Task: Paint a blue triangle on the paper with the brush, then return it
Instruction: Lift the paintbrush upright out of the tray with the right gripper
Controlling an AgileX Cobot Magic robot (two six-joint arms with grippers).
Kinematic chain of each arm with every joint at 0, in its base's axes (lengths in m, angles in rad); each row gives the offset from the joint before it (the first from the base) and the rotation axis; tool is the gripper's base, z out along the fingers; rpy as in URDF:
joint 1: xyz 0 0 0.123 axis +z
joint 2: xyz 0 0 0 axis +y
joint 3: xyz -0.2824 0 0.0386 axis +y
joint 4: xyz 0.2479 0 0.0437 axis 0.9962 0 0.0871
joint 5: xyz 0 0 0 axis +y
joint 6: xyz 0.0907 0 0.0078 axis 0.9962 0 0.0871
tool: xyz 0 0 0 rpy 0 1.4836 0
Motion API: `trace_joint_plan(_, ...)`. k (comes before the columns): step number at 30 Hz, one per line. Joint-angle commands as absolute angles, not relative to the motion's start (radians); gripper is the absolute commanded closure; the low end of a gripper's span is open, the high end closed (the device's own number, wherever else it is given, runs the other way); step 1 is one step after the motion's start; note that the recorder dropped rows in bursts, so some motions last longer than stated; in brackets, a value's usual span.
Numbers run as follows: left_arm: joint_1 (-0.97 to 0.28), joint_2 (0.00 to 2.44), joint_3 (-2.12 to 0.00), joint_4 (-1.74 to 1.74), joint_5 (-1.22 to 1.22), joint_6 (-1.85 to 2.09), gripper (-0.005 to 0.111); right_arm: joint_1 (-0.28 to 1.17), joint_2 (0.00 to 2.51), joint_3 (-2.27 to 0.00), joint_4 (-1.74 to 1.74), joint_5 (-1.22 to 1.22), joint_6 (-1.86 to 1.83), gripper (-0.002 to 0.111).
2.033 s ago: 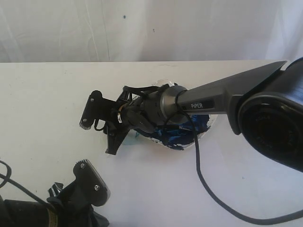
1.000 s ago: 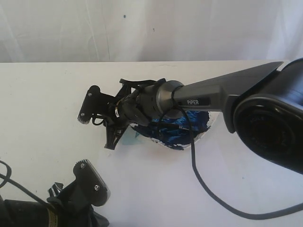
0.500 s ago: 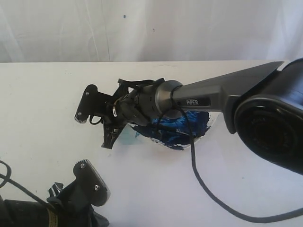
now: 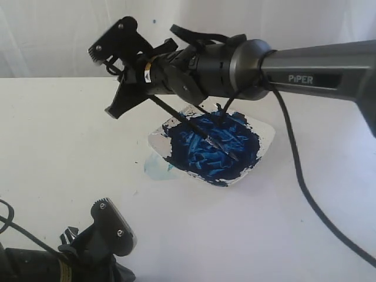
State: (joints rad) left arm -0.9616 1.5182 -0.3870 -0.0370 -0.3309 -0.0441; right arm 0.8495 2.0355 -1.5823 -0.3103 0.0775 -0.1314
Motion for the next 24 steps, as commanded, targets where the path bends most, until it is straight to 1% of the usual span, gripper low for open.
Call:
trace_joint_plan(1,-0.958,1.523,-0.380,-0.044,-0.298,-0.045,0.107,0.826,1.989,-1.583,-0.304,0.066,-0.062,0.108)
trace_joint_plan(8,-0.958,1.523,-0.380,-0.044,-0.298,-0.045,0.107,0.793,1.927,-1.568,-0.304,0.026,0.085,0.108)
trace_joint_plan(19,-0.958,1.523,-0.380,-0.044,-0.298,-0.045,0.107,0.708,1.760,-1.268,-0.304,-0.391,0.342,0.108)
trace_joint_plan(24,-0.958,1.523,-0.380,-0.044,-0.298,-0.045,0.107,0.656,1.671,-1.128,-0.220,-0.588,0.405,0.108)
